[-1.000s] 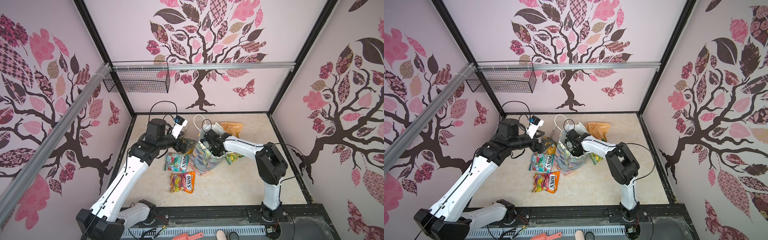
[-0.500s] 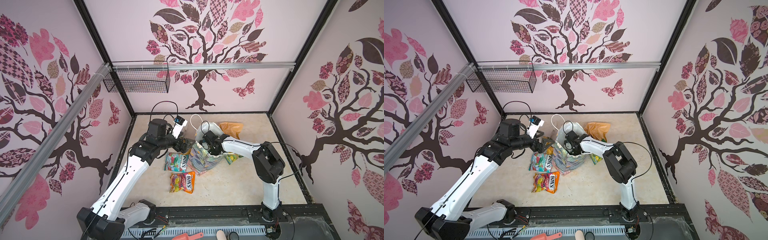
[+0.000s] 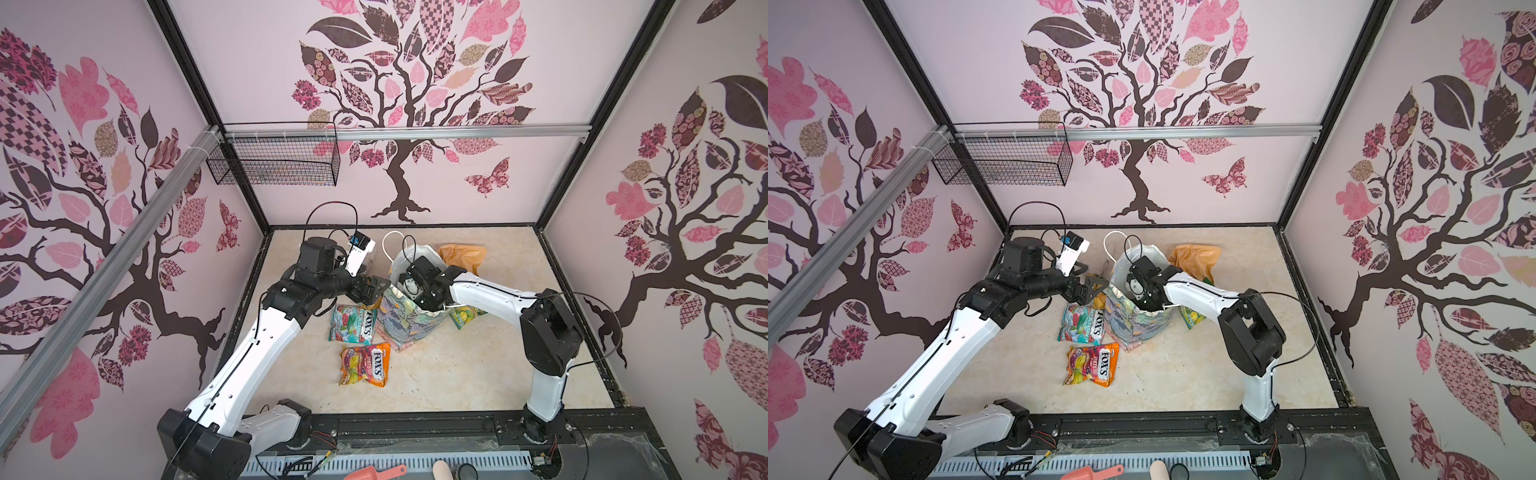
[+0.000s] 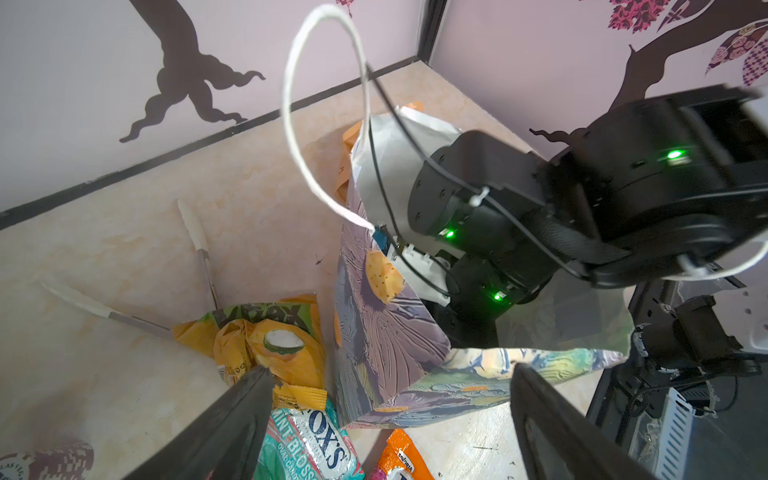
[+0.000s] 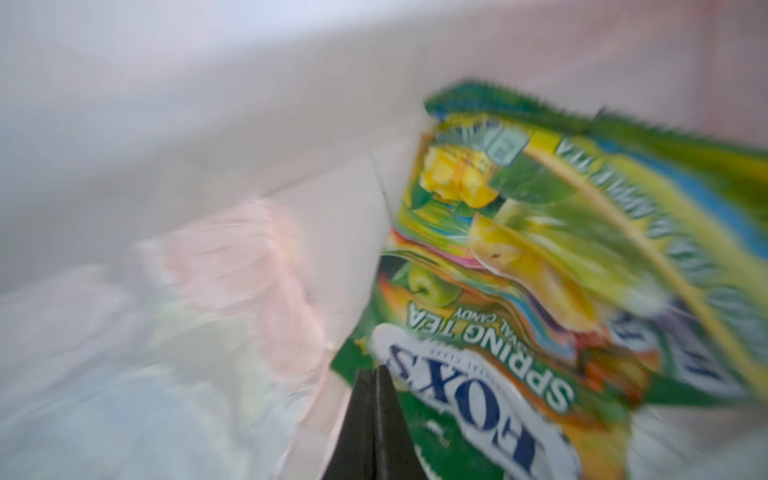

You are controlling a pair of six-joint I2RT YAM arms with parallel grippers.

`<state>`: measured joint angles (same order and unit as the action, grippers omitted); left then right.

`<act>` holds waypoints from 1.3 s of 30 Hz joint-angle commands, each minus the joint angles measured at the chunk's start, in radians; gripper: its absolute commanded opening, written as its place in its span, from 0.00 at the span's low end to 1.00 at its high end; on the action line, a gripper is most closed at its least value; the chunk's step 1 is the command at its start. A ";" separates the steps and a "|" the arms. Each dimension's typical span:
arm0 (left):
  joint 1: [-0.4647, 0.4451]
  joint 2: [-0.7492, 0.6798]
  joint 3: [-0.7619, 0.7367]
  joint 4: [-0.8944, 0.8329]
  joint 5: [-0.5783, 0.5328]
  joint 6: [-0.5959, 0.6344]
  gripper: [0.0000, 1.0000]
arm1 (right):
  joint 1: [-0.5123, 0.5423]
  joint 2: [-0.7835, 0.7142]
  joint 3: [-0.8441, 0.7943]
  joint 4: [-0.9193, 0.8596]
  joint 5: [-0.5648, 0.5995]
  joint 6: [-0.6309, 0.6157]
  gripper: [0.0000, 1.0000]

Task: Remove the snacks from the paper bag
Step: 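Hold the bag rim with left gripper while right gripper lowers into the bag, then grasp the green Spring Tea pack inside the bag with the right gripper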

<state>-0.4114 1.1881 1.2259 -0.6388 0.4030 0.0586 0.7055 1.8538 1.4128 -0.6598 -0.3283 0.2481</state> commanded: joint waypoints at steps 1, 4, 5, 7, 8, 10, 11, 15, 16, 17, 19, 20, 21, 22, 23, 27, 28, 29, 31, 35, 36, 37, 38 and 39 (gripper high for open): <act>0.000 0.030 0.041 -0.036 -0.020 -0.006 0.91 | 0.005 -0.089 0.037 0.008 -0.015 0.023 0.00; 0.000 0.040 0.048 -0.047 -0.029 -0.006 0.91 | 0.003 -0.117 0.048 0.008 -0.011 0.031 0.00; 0.000 0.038 0.048 -0.047 -0.029 -0.006 0.91 | 0.004 -0.124 0.055 0.007 -0.008 0.035 0.00; 0.000 0.038 0.047 -0.047 -0.029 -0.006 0.91 | 0.004 -0.136 0.072 0.001 0.001 0.039 0.00; 0.000 0.036 0.046 -0.045 -0.029 -0.006 0.91 | 0.004 -0.141 0.084 -0.004 0.005 0.040 0.00; 0.000 0.033 0.046 -0.042 -0.030 -0.006 0.91 | 0.004 -0.154 0.109 -0.014 0.022 0.041 0.00; 0.000 0.033 0.043 -0.042 -0.030 -0.006 0.91 | 0.004 -0.162 0.126 -0.019 0.034 0.042 0.00; 0.000 0.029 0.044 -0.041 -0.032 -0.006 0.91 | 0.005 -0.207 0.171 -0.013 0.083 0.051 0.00; 0.000 0.029 0.043 -0.042 -0.033 -0.006 0.91 | 0.005 -0.220 0.177 -0.005 0.096 0.053 0.00; 0.000 0.026 0.044 -0.041 -0.035 -0.005 0.91 | 0.005 -0.236 0.177 0.009 0.112 0.056 0.00; 0.000 0.023 0.041 -0.041 -0.036 -0.005 0.91 | 0.004 -0.268 0.165 0.036 0.157 0.060 0.00; 0.001 0.020 0.041 -0.038 -0.036 -0.005 0.91 | 0.004 -0.283 0.164 0.044 0.182 0.059 0.00; 0.000 0.018 0.041 -0.037 -0.036 -0.005 0.91 | 0.004 -0.295 0.163 0.048 0.202 0.059 0.00; 0.000 0.017 0.040 -0.035 -0.036 -0.005 0.91 | 0.004 -0.300 0.165 0.048 0.212 0.058 0.00; 0.001 0.016 0.039 -0.036 -0.036 -0.005 0.91 | 0.003 -0.304 0.165 0.044 0.217 0.057 0.00; 0.000 0.015 0.038 -0.035 -0.032 -0.006 0.91 | 0.002 -0.303 0.136 0.038 0.187 0.050 0.04; 0.000 0.017 0.040 -0.035 -0.031 -0.006 0.91 | 0.003 -0.300 0.119 0.039 0.167 0.050 0.14; 0.000 0.016 0.040 -0.035 -0.031 -0.006 0.91 | 0.003 -0.291 0.106 0.033 0.141 0.047 0.20; 0.001 0.016 0.040 -0.035 -0.031 -0.008 0.91 | 0.005 -0.271 0.088 0.009 0.110 0.048 0.29; 0.001 0.024 0.041 -0.035 -0.026 -0.011 0.91 | 0.004 -0.270 0.003 0.012 0.064 0.045 0.40; 0.001 0.027 0.043 -0.038 -0.026 -0.011 0.91 | 0.004 -0.277 -0.023 0.025 0.057 0.039 0.42; 0.000 0.030 0.046 -0.041 -0.024 -0.012 0.91 | 0.004 -0.282 -0.045 0.034 0.053 0.030 0.45; 0.001 0.032 0.047 -0.042 -0.024 -0.014 0.91 | 0.006 -0.292 -0.064 0.046 0.052 0.017 0.47; 0.000 0.034 0.047 -0.042 -0.023 -0.013 0.91 | 0.006 -0.300 -0.088 0.061 0.052 0.000 0.49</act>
<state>-0.4114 1.2205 1.2266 -0.6754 0.3695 0.0509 0.7055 1.5669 1.3594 -0.6163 -0.2455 0.2836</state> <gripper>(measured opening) 0.913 0.478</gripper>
